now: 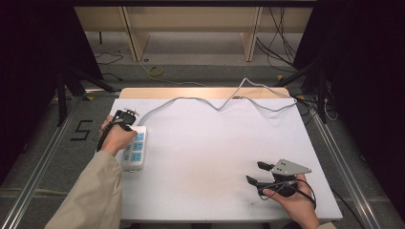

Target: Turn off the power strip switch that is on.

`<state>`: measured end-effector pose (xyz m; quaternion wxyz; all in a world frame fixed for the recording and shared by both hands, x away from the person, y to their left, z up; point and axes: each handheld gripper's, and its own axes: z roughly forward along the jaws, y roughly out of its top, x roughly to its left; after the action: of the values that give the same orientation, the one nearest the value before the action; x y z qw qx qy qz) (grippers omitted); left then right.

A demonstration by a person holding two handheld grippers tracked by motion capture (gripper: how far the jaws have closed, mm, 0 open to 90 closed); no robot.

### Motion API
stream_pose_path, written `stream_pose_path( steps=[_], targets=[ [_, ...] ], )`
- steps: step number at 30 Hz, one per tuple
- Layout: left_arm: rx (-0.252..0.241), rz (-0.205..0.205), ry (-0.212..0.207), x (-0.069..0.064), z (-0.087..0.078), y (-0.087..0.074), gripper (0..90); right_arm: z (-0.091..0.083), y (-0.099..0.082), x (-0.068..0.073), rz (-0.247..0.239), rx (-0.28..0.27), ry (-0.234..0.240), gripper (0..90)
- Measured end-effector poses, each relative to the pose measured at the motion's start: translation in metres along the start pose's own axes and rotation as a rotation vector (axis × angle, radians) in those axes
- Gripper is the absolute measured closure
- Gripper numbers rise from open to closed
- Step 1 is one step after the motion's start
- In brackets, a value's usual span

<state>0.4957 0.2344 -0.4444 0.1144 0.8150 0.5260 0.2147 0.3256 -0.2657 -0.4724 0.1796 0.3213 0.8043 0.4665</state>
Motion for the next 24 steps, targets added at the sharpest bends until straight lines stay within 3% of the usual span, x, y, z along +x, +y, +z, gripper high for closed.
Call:
stream_pose_path(
  steps=[2, 4, 6, 16, 17, 24],
  targets=[
    [-0.029, 0.002, 0.015, 0.001, -0.002, 0.000, 89.8, 0.000, 0.000, 0.000, 0.000, 0.000, 0.000, 32.1],
    [-0.043, -0.010, -0.011, 0.003, -0.005, -0.001, 89.7, 0.000, 0.000, 0.000, 0.002, 0.000, 0.000, 32.1],
    [-0.067, -0.017, -0.011, 0.004, -0.005, -0.004, 89.7, 0.000, 0.000, 0.000, 0.002, -0.001, 0.000, 32.2],
    [-0.123, -0.048, -0.013, 0.009, -0.012, -0.013, 89.1, 0.001, 0.000, -0.001, 0.001, 0.002, -0.001, 32.1],
    [-0.132, -0.052, -0.016, 0.008, -0.013, -0.013, 84.8, 0.001, 0.000, 0.000, 0.002, 0.002, -0.001, 32.1],
    [-0.172, -0.049, -0.036, 0.003, -0.022, -0.014, 84.0, 0.001, 0.000, -0.001, 0.002, 0.002, -0.001, 32.2]
  ],
)
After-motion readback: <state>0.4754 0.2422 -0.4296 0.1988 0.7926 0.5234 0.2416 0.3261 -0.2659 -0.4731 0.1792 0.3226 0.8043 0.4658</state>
